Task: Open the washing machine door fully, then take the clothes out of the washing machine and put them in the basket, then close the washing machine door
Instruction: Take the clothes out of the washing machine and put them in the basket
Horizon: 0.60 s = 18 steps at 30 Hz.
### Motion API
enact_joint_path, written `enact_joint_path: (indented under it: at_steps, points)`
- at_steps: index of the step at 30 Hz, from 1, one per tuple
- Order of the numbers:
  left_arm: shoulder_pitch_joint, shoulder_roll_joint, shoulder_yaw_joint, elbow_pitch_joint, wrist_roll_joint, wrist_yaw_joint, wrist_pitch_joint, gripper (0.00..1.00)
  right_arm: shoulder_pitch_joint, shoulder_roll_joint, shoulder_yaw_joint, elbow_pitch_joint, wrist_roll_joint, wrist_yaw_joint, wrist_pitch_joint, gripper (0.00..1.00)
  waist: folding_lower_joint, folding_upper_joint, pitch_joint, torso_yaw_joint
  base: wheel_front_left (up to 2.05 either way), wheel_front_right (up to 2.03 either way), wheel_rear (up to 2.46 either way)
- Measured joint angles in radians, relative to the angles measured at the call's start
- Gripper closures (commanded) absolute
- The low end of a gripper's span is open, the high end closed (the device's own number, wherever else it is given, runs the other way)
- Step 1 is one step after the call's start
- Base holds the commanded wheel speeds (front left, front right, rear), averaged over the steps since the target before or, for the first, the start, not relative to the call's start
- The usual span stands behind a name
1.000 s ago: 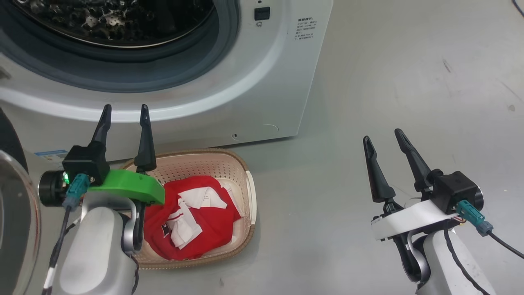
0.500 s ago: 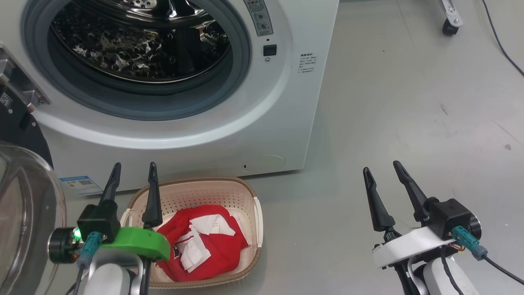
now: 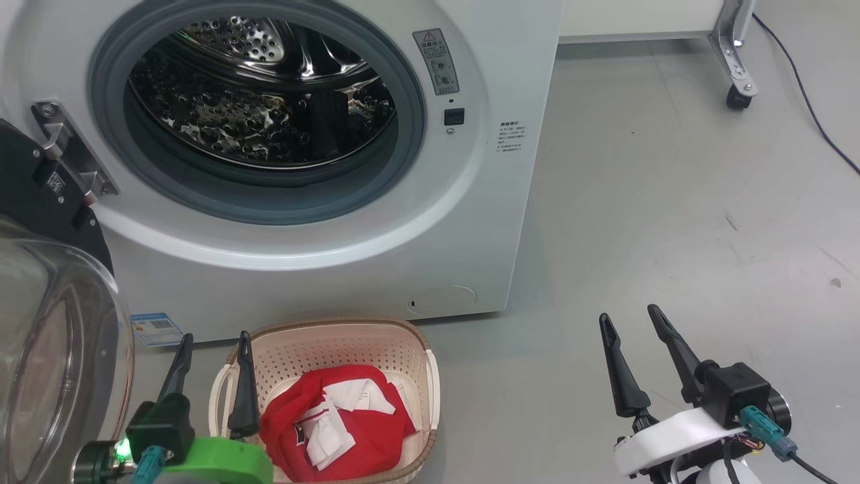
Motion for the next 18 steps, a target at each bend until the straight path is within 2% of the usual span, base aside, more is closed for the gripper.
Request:
enact_joint_path:
  at_steps: [18]
  points:
    - [0.066,0.016,0.000,-0.095,0.029,0.011,0.048,0.00,0.020,0.001,0.008,-0.022,0.008,-0.017,0.000,0.00,0.0000,0.0000,-0.010,-0.009,0.00,0.00,0.00]
